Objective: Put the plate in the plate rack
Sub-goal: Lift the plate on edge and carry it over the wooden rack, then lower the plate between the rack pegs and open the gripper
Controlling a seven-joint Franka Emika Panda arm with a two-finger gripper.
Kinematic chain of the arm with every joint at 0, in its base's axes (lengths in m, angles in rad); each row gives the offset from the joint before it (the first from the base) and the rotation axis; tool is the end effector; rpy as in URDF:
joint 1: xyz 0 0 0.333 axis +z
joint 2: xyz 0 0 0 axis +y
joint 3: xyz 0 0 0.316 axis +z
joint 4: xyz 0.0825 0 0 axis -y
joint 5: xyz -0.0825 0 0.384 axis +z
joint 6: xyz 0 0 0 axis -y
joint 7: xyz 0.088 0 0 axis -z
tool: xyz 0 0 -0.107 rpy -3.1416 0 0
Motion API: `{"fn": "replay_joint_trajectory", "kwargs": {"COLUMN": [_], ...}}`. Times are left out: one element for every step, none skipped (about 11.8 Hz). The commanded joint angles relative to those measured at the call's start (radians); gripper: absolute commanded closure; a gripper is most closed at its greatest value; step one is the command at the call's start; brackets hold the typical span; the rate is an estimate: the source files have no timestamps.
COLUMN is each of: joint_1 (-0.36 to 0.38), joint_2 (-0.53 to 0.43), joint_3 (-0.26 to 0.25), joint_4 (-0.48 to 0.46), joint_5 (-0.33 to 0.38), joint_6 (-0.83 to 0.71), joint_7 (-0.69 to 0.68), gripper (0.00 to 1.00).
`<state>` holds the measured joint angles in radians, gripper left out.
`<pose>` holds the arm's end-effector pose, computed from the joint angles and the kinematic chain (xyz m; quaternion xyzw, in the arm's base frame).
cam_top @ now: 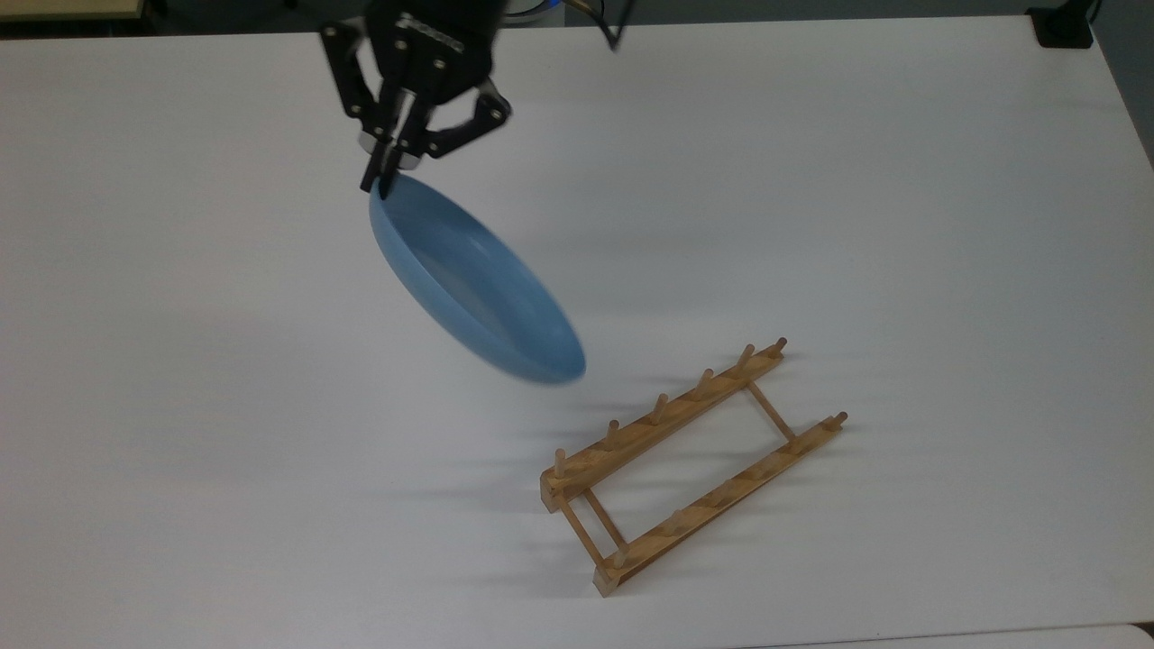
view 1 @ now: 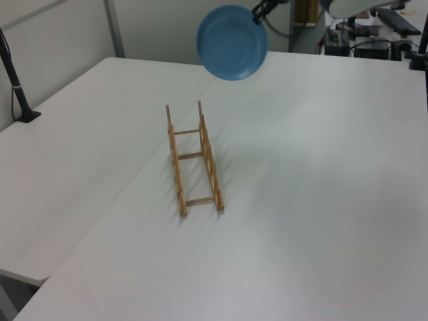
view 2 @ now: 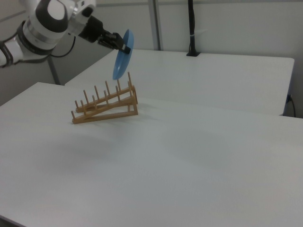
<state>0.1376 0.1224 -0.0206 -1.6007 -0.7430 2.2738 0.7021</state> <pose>0.6420 0.0594 0.6212 0.9017 -0.1140 0.3642 0.2032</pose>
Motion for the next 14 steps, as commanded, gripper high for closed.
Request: {"fn": "replay_joint_trajectory", "kwargs": {"joint_1": [0.083, 0.114, 0.138, 0.163, 0.178, 0.192, 0.197, 0.2, 0.207, 0.215, 0.218, 0.218, 0.221, 0.223], "joint_2": [0.055, 0.083, 0.111, 0.146, 0.176, 0.21, 0.23, 0.247, 0.256, 0.278, 0.298, 0.316, 0.324, 0.341], "joint_3": [-0.006, -0.006, -0.006, -0.006, -0.007, -0.006, -0.006, -0.006, -0.006, -0.006, -0.006, -0.006, -0.006, -0.006], "joint_4": [0.005, 0.005, 0.005, 0.007, 0.01, 0.043, 0.051, 0.051, 0.051, 0.051, 0.051, 0.053, 0.051, 0.051], "joint_5": [-0.37, -0.491, -0.583, -0.657, -0.714, -0.758, -0.783, -0.808, -0.829, -0.841, -0.845, -0.851, -0.86, -0.862], "joint_6": [0.027, 0.023, 0.016, 0.012, -0.009, -0.02, -0.028, -0.045, -0.053, -0.054, -0.06, -0.065, -0.068, -0.077], "joint_7": [0.414, 0.559, 0.676, 0.753, 0.819, 0.873, 0.899, 0.928, 0.951, 0.956, 0.958, 0.958, 0.959, 0.959], "gripper": [1.0, 1.0, 1.0, 1.0, 1.0, 1.0, 1.0, 1.0, 1.0, 1.0, 1.0, 1.0, 1.0, 1.0]}}
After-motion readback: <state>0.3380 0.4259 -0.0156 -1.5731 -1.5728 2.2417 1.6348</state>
